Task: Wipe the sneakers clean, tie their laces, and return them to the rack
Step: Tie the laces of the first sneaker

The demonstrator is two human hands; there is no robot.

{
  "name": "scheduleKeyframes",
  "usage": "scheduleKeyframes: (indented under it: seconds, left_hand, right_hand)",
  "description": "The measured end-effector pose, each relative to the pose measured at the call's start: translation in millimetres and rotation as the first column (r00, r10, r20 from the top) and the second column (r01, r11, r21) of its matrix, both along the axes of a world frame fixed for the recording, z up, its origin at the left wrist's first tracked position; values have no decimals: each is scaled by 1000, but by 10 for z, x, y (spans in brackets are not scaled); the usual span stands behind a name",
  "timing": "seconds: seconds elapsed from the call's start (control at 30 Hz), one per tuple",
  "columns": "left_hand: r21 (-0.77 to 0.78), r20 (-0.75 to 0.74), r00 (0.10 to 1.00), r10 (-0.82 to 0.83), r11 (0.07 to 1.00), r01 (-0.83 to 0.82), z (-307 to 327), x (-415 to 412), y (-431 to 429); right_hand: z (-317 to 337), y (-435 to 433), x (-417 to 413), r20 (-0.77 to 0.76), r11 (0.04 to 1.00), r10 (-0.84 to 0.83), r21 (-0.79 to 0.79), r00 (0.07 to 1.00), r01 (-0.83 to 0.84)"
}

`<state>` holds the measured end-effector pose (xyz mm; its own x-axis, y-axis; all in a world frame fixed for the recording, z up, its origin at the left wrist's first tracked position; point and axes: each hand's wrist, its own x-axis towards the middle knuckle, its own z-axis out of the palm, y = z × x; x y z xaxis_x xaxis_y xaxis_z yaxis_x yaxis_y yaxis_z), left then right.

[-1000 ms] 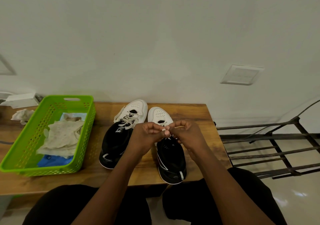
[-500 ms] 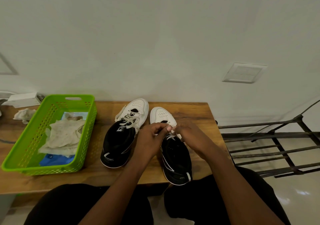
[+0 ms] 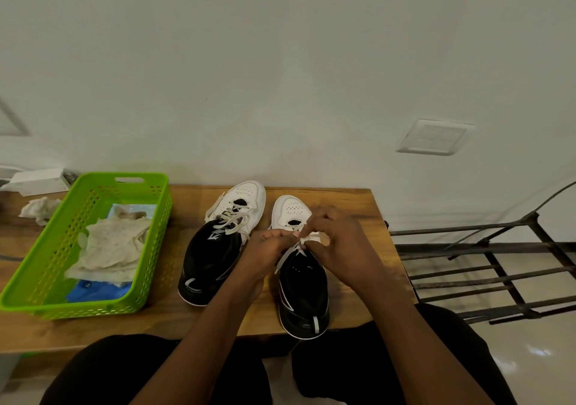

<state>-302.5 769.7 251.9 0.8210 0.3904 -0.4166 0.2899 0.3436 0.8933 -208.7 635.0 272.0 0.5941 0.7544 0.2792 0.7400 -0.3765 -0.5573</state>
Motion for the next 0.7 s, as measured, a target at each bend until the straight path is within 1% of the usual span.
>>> scheduleKeyframes:
  seconds: [0.1,0.17,0.2,0.27,0.3,0.37,0.43,0.5,0.53,0.6,0.63,0.67,0.7]
  left_hand:
    - [-52,-40,999,-13,999,11,38,-18,1]
    - [-96,-56,998,-13,995,7,45,-16,-18]
    - [-114,-74,997,15,993,-23,40,-15,-26]
    - [-139,-133,982,133,979,-151,-25,-8,-15]
    - [-131,-164,968,188,969,-210,-67,-9,-7]
    - [-65,-202,953,226,968,-244,-119,-36,-42]
    - [35,-211,953,216,976,-213,-157,-62,-89]
    - [95,-226,958,178,982,-160,-142,-101,-105]
    - [82,-244,959,147,988,-131,-118,-123,-97]
    - [11,-296,954,54,999,-53,-73,-159,-87]
    - [-16,-316,949,9,1000,-15,-56,-176,-94]
    - [-31,-316,948,-19,999,10,-35,-195,-115]
    - [-36,-300,954,-27,999,17,-14,-208,-143]
  right_hand:
    - [11,-7,-18,144,996,-2,-88,990,15]
    - [25,4,-57,180,997,-5,-77,984,19]
    - [39,-5,-80,148,998,-22,-59,989,31]
    - [78,-79,-93,-7,994,-92,-58,996,92]
    - [99,-134,-89,-105,989,-123,-94,987,113]
    - [119,-223,-72,-263,978,-160,-173,951,117]
    - [100,-228,-55,-339,967,-200,-219,919,130]
    - [63,-201,-52,-389,934,-269,-327,881,141]
    - [55,-195,-61,-439,911,-301,-394,847,119]
    - [68,-212,-86,-570,864,-355,-502,741,28]
    - [87,-212,-120,-586,843,-358,-538,727,-19]
    - [84,-205,-142,-557,827,-348,-561,754,-33]
    - [49,-188,-137,-475,814,-333,-580,815,-6]
